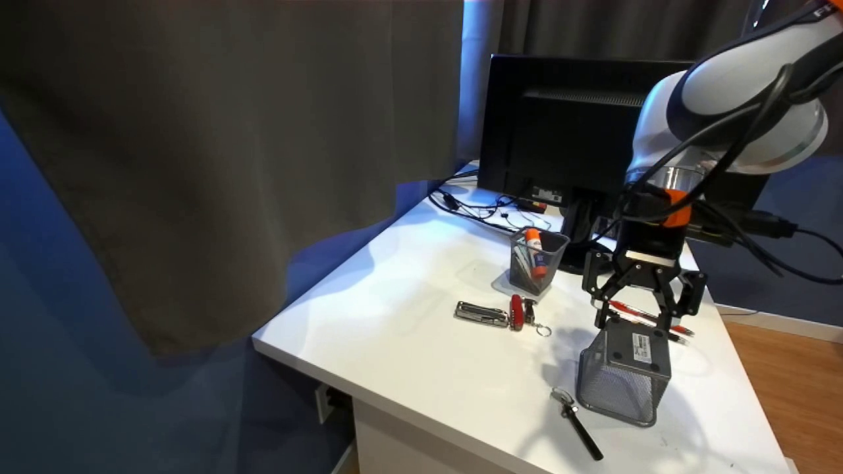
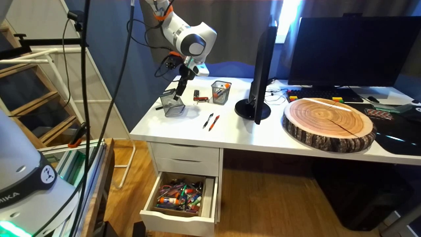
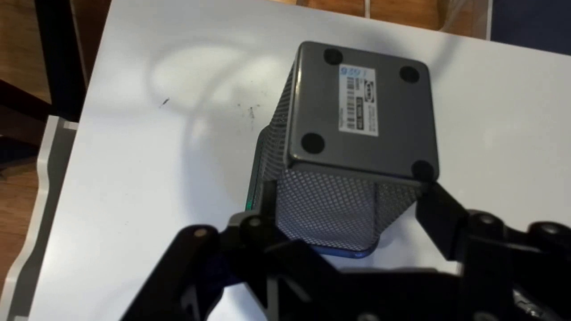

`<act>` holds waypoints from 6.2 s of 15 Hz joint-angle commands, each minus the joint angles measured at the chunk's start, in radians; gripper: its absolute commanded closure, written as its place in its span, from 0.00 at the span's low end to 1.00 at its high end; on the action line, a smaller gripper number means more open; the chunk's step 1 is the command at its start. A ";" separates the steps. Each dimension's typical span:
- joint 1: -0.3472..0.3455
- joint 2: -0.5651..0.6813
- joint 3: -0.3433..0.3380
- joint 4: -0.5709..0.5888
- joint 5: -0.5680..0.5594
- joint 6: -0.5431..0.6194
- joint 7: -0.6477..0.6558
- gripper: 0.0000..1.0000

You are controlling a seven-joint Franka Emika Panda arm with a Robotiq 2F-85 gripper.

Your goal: Pick up the red and black pen together and put them on the table, turn the gray pen holder the right way up

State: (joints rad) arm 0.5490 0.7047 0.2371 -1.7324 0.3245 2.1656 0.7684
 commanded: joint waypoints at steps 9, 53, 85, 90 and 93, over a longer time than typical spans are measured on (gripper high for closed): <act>0.117 -0.179 -0.090 -0.187 -0.270 0.079 0.409 0.47; 0.249 -0.127 -0.121 -0.164 -0.658 0.083 0.830 0.47; -0.156 -0.288 -0.034 -0.314 -0.214 0.074 0.512 0.00; -0.259 -0.263 -0.004 -0.328 -0.025 0.007 0.309 0.00; -0.292 -0.239 0.010 -0.343 0.082 -0.005 0.180 0.00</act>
State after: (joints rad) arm 0.2965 0.4523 0.2177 -2.0570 0.3025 2.1771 1.0651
